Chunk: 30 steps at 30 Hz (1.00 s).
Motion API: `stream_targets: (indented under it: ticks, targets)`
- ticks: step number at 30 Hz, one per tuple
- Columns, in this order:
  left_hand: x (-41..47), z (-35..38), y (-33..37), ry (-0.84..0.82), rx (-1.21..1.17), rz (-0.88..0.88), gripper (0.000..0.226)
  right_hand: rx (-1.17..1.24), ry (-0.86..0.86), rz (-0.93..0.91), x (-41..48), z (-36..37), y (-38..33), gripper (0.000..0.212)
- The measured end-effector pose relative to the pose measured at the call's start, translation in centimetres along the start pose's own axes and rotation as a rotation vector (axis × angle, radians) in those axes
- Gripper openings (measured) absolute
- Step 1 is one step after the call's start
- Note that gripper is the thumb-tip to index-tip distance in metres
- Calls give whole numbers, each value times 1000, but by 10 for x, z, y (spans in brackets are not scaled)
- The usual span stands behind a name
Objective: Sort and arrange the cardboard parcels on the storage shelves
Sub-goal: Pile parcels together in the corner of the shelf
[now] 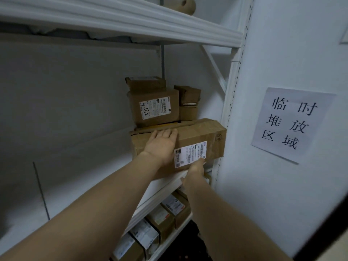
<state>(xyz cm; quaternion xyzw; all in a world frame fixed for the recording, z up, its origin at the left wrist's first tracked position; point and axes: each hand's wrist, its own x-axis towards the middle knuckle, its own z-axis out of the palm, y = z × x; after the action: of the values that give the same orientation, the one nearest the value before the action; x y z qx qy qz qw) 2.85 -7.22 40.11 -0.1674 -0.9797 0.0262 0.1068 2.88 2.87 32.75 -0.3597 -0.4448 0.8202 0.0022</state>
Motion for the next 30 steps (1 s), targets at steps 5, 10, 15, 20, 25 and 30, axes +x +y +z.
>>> stream_targets:
  ticks: [5,10,15,20,25,30]
  targets:
    - [-35,-10,-7,6,4,-38,77,-50,15,-84,-28,3,6,65]
    - [-98,-27,-14,-3,20,-204,67,-112,-150,-58,-80,8,15,61]
    - [-168,-35,-24,-28,75,-348,63,-220,-402,6,-132,13,42,63]
    - [-240,-40,-48,-39,107,-528,54,-473,-638,-11,-186,30,87,54]
    - [-302,-50,-81,-18,139,-678,53,-670,-819,-85,-234,55,129,54]
    - [-366,-64,-125,-4,124,-824,56,-818,-960,-190,-291,90,175,46]
